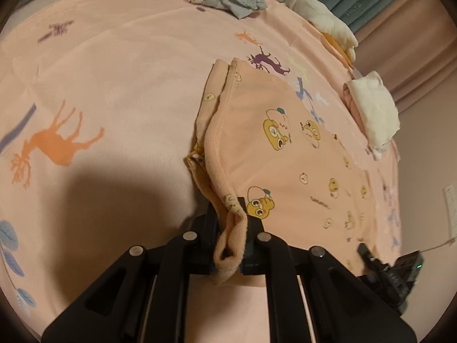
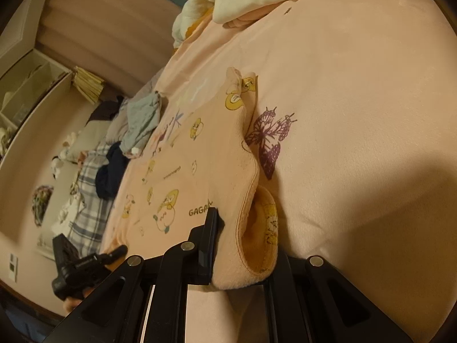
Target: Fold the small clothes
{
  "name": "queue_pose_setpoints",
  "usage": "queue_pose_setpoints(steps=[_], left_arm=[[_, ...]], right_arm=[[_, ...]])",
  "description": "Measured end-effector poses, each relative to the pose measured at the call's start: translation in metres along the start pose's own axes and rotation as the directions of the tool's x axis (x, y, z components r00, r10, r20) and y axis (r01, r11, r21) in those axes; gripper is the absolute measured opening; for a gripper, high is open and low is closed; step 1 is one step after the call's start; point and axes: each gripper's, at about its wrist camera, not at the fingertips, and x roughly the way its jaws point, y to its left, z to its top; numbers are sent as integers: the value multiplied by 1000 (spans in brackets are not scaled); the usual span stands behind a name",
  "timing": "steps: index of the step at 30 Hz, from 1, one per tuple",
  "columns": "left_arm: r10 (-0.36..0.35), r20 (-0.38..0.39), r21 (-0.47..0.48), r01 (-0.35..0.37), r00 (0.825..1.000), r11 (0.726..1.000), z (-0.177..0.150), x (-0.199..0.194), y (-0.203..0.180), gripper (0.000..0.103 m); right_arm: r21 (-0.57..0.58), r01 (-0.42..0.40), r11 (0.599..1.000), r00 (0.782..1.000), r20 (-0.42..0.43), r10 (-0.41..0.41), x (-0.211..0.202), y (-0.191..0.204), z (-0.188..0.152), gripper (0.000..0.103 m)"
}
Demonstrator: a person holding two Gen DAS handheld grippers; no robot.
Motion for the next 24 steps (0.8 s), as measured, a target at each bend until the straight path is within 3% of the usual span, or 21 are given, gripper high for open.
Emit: queue_pose_setpoints(steps=[4, 7, 15, 17, 18, 21, 24], left_arm=[[-3, 2, -37, 3, 1000, 999, 1, -8, 2, 8], [46, 47, 3, -46, 998, 999, -2, -18, -9, 8], [54, 60, 69, -58, 997, 996, -2, -16, -30, 11], [70, 16, 36, -71, 997, 997, -7, -7, -18, 27], [68, -14, 6, -68, 998, 998, -9, -3, -11, 29], [-21, 7, -69, 22, 1000, 997, -14, -6, 5, 32], [-94, -5, -91, 93, 996, 991, -16, -9, 7, 50]], right_arm=[[-8, -2, 1000, 1000, -6, 2, 2, 0, 1, 7], [1, -22, 1000, 1000, -11, 22, 1, -4, 2, 7], [2, -26, 1000, 1000, -13, 26, 0, -6, 3, 7], [6, -36, 999, 999, -19, 36, 0, -6, 4, 7], [13, -43, 999, 999, -21, 43, 0, -7, 4, 7], [32, -58, 998, 998, -23, 58, -1, -11, 5, 7], [25, -44, 999, 999, -16, 44, -1, -9, 4, 7]])
